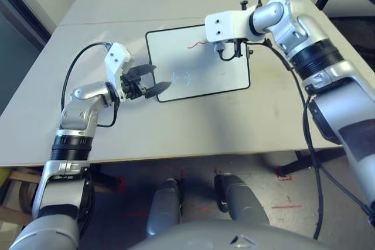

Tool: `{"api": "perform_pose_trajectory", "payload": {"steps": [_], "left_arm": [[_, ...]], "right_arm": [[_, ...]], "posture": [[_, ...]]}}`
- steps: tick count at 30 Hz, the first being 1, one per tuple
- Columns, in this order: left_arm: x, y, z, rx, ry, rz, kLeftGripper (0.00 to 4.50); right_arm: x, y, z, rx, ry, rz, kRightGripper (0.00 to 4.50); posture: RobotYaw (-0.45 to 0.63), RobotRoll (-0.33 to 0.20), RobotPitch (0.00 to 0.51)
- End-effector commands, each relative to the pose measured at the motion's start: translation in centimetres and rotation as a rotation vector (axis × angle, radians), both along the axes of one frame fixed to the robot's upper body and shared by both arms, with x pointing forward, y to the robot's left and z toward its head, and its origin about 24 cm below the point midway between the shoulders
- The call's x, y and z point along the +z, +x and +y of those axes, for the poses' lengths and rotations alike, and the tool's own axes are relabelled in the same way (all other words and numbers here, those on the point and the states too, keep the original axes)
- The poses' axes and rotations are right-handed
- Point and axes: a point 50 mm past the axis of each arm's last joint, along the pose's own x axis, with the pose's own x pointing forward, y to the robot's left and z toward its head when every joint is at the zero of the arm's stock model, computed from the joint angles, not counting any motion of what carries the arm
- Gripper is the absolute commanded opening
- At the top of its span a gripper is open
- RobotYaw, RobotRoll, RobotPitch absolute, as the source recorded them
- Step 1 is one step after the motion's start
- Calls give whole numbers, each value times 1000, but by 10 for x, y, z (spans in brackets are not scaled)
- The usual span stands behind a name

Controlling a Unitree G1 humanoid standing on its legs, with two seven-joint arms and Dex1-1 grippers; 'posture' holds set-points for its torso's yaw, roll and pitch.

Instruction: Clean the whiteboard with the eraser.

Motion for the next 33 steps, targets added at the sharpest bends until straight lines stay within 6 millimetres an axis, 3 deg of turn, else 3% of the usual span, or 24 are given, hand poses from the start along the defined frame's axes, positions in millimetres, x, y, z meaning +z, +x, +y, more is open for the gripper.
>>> {"api": "perform_pose_trajectory", "payload": {"steps": [1, 21, 33], "left_arm": [[2, 2, 8, 36, 21, -16, 4500], [3, 3, 15, 75, 39, -34, 4500], [3, 2, 15, 83, 39, -37, 4500]], "right_arm": [[2, 3, 4, 1, -19, -17, 194], [-15, 14, -15, -121, -69, -35, 191], [-20, 14, 4, -105, -56, -46, 184]], "posture": [[-67, 0, 88], [-56, 0, 96], [-44, 0, 99]]}}
